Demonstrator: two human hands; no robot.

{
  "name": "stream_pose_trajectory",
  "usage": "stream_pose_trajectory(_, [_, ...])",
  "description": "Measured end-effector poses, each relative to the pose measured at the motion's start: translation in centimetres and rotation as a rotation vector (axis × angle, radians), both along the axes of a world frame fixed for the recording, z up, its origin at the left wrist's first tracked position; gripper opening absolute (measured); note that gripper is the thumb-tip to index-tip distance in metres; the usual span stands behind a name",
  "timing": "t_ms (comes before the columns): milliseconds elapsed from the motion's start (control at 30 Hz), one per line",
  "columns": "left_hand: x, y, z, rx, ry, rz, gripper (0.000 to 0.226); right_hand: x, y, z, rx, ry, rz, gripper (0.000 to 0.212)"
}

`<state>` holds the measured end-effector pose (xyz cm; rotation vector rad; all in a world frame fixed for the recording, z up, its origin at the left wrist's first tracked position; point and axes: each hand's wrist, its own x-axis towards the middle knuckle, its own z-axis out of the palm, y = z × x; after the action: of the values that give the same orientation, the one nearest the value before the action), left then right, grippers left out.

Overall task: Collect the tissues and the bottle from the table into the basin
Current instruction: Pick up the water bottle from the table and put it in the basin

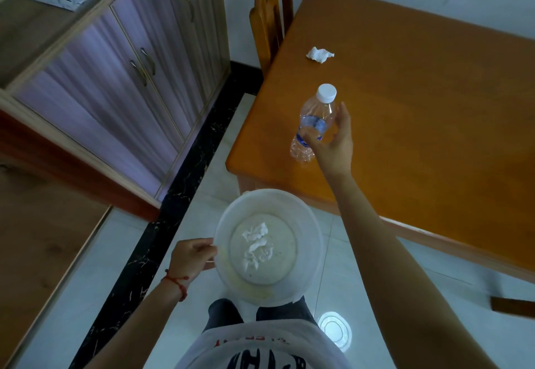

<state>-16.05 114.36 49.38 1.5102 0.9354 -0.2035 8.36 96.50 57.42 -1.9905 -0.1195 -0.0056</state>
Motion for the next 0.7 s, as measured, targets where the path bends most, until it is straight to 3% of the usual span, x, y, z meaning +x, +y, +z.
stream_pose_trajectory(433, [-0.1, 0.3, -0.7, -0.023, 0.034, 0.040, 0.018, -2.3, 0.3, 1.6, 0.052, -0.051, 0.105, 0.070])
stream_pose_trajectory(700, [-1.5, 0.9, -1.0, -0.029, 0.054, 0.074, 0.019, -10.1, -0.2, 0.0, 0.038, 0.236, 0.415, 0.067])
